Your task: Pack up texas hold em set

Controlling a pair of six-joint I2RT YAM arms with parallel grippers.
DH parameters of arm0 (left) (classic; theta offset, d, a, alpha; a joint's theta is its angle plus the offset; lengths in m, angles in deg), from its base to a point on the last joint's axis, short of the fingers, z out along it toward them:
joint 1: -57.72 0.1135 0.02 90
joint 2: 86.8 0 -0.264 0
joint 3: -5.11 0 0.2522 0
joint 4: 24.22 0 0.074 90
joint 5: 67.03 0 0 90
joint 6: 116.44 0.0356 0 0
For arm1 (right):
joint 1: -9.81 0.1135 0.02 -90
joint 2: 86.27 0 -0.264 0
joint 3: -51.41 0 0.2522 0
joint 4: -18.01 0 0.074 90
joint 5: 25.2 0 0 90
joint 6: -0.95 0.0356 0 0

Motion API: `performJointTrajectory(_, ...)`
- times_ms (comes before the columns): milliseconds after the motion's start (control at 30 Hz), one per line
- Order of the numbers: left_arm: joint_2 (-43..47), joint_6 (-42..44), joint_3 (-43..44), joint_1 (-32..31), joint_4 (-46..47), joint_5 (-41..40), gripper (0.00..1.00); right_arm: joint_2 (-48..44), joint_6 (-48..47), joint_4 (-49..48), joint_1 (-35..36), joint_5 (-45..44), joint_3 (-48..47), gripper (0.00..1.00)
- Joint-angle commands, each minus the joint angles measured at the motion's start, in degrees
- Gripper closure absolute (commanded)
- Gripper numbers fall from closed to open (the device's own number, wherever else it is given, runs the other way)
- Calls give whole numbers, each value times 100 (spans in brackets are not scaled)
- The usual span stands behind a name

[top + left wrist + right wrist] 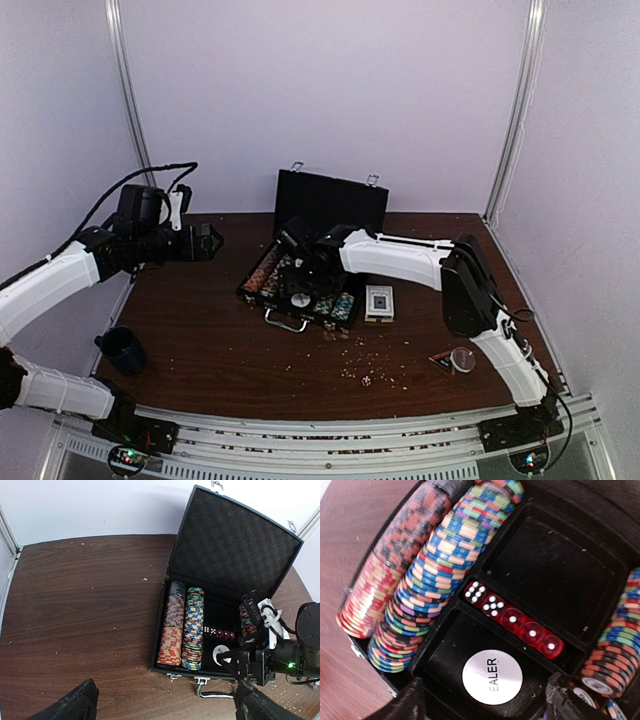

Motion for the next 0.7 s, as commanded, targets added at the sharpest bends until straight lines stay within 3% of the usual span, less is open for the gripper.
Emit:
performJointTrajectory(0,237,-130,-54,8,410,-132,2,-758,4,-71,29,-383,177,14)
performJointTrajectory(333,262,-230,-11,7,568,-286,2,-2815,562,-326,-241,-1448,2392,5)
performJointTrajectory(533,426,-136,-309,7,682,-26,2,-4190,1279,-642,-739,-1497,4562,4)
performJointTrajectory(667,417,-168,-256,11,564,-84,2,-4808,1923,-436,-1192,-1396,5466,5)
